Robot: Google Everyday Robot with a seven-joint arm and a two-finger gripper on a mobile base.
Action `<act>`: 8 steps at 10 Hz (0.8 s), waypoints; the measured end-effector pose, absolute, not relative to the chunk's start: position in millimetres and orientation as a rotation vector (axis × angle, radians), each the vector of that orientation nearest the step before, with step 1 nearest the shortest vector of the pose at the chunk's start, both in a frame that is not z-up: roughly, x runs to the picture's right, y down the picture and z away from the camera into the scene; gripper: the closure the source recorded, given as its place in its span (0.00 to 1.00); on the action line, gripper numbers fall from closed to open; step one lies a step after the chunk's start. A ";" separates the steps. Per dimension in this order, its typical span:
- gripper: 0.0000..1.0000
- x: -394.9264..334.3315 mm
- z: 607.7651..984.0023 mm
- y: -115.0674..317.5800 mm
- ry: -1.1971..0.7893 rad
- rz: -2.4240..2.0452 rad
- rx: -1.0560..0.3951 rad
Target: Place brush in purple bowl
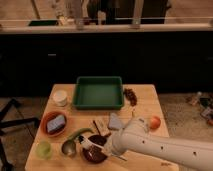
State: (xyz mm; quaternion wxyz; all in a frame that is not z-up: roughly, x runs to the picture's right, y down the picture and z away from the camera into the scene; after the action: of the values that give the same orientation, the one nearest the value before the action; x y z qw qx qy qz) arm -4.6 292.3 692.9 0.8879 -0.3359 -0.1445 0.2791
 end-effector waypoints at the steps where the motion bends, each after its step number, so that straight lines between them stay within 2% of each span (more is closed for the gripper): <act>1: 0.98 -4.7 693.0 292.7 -0.301 0.580 -0.699; 5: 0.98 -4.2 693.0 292.6 -0.300 0.582 -0.698; 6: 0.93 -4.2 693.0 292.5 -0.300 0.582 -0.698; 8: 0.73 -4.2 693.0 292.5 -0.300 0.582 -0.698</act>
State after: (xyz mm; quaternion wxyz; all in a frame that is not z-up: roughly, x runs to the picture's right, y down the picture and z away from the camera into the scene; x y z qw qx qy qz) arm -4.2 292.5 693.0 0.8876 -0.3360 -0.1444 0.2799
